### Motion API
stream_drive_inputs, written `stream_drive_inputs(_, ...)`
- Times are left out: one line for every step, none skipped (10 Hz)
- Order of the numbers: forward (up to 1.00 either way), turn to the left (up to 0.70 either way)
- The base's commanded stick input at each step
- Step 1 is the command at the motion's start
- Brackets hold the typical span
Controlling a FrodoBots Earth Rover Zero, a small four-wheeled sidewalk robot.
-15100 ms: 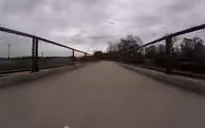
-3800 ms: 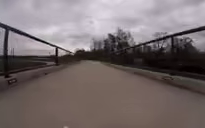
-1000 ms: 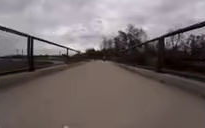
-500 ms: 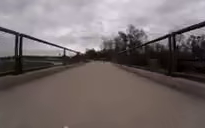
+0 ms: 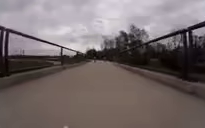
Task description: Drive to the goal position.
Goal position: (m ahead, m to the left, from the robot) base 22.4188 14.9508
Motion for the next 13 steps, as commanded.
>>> stream_drive_inputs(1.0,0.0)
stream_drive_inputs(1.0,0.0)
stream_drive_inputs(1.0,0.0)
stream_drive_inputs(1.0,0.0)
stream_drive_inputs(1.0,0.0)
stream_drive_inputs(1.0,0.0)
stream_drive_inputs(1.0,0.0)
stream_drive_inputs(1.0,0.0)
stream_drive_inputs(1.0,0.0)
stream_drive_inputs(1.0,0.0)
stream_drive_inputs(1.0,0.0)
stream_drive_inputs(1.0,0.0)
stream_drive_inputs(1.0,0.0)
